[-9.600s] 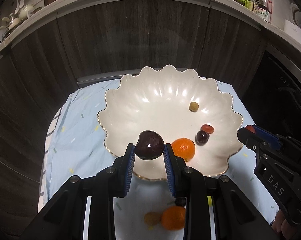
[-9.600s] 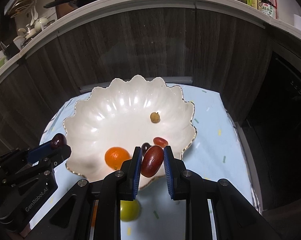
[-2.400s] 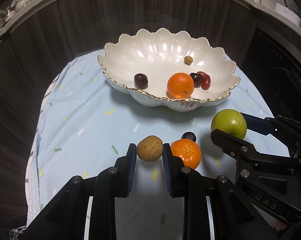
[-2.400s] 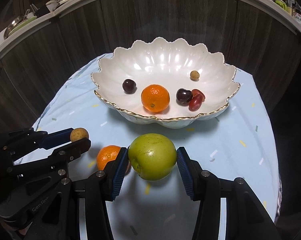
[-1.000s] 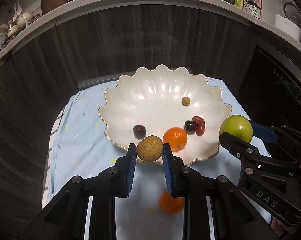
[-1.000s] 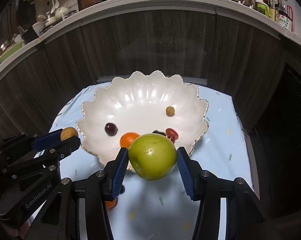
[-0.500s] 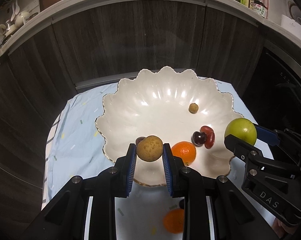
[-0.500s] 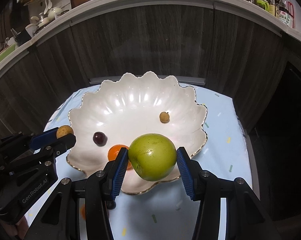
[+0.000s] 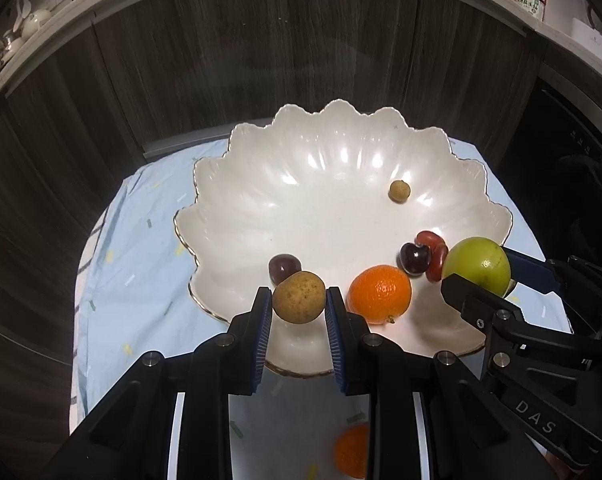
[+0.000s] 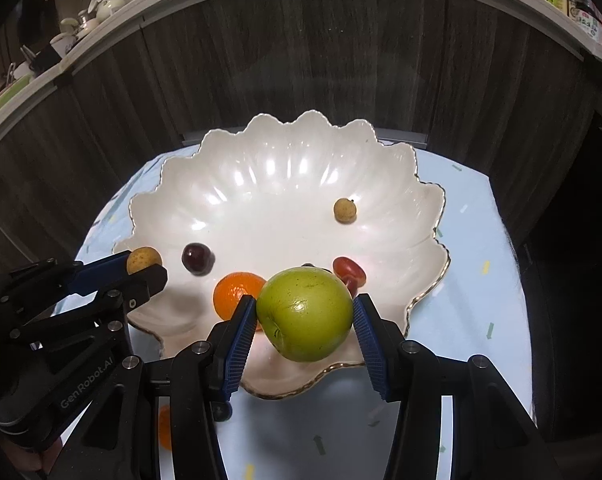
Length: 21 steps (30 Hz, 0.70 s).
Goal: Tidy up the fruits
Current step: 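Open right tool to drop the apple while left tool releases the longan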
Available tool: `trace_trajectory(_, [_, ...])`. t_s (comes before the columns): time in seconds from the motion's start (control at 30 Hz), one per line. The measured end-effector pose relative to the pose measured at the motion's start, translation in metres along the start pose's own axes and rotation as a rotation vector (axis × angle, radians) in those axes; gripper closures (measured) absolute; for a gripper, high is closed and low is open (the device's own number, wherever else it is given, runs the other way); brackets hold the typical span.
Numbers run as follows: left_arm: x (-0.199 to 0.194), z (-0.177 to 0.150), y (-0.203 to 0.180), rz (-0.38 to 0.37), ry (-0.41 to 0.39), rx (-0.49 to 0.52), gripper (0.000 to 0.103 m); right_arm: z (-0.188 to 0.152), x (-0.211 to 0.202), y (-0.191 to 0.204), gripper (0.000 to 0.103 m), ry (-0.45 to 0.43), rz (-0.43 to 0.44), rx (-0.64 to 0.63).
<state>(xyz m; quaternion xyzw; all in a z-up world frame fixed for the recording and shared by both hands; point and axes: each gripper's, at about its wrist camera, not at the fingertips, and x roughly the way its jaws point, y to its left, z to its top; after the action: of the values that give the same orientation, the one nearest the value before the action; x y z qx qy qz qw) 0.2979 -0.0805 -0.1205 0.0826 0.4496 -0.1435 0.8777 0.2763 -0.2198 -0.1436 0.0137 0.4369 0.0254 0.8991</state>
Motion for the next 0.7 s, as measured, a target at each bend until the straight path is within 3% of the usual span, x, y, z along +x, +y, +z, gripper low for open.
trace_trajectory(0.13, [-0.002, -0.002, 0.001, 0.009, -0.005, -0.007, 0.064, 0.000, 0.001, 0.002, 0.052, 0.011, -0.009, -0.012])
trace_trajectory(0.2, [-0.003, -0.003, 0.003, 0.018, -0.006, -0.012, 0.053, 0.000, 0.001, 0.002, 0.052, 0.013, -0.020, -0.014])
trace_trajectory(0.27, [-0.005, -0.004, 0.004, 0.028, -0.008, -0.019, 0.048, -0.001, -0.001, 0.002, 0.045, 0.006, -0.033, -0.010])
trace_trajectory(0.33, [-0.008, -0.005, 0.006, 0.041, -0.012, -0.023, 0.045, -0.001, -0.007, 0.001, 0.032, -0.019, -0.053, -0.013])
trace_trajectory(0.4, [-0.010, -0.005, 0.008, 0.047, -0.017, -0.027, 0.041, 0.000, -0.013, 0.002, 0.028, -0.045, -0.076, -0.016])
trace_trajectory(0.7, [-0.031, -0.004, 0.006, 0.084, -0.055, -0.027, 0.028, 0.003, -0.033, -0.001, 0.027, -0.093, -0.102, 0.002])
